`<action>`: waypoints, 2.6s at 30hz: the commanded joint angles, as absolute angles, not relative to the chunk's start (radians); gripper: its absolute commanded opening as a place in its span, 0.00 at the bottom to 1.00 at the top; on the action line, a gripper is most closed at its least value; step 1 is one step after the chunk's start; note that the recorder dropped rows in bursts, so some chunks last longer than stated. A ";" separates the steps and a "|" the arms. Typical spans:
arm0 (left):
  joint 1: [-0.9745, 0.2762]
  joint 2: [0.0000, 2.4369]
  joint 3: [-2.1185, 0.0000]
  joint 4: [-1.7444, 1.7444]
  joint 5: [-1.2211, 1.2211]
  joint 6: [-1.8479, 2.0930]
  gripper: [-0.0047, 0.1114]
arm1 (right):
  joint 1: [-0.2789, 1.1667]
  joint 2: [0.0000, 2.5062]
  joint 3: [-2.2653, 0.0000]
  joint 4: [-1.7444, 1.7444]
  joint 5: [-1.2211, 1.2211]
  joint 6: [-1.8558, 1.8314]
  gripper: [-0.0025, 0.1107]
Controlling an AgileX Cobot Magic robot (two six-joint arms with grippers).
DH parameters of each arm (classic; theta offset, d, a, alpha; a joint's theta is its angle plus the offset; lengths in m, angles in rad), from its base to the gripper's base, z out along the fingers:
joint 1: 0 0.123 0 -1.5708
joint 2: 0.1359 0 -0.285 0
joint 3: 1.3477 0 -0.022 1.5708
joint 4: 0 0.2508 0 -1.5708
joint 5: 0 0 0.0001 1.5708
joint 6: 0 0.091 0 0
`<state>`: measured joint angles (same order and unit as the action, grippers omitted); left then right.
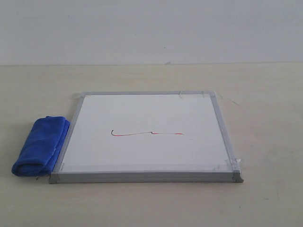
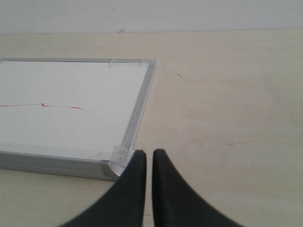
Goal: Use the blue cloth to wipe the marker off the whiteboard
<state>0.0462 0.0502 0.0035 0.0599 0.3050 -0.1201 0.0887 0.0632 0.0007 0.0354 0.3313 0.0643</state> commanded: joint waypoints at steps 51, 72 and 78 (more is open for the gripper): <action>0.048 0.046 -0.247 -0.049 0.378 -0.241 0.08 | 0.090 0.062 0.000 0.030 0.322 0.069 0.03; 0.048 0.803 -0.831 -0.887 0.726 0.868 0.08 | 0.090 0.062 0.000 0.030 0.322 0.069 0.03; 0.048 0.929 -0.831 -0.783 0.639 0.731 0.08 | 0.090 0.062 0.000 0.030 0.322 0.069 0.03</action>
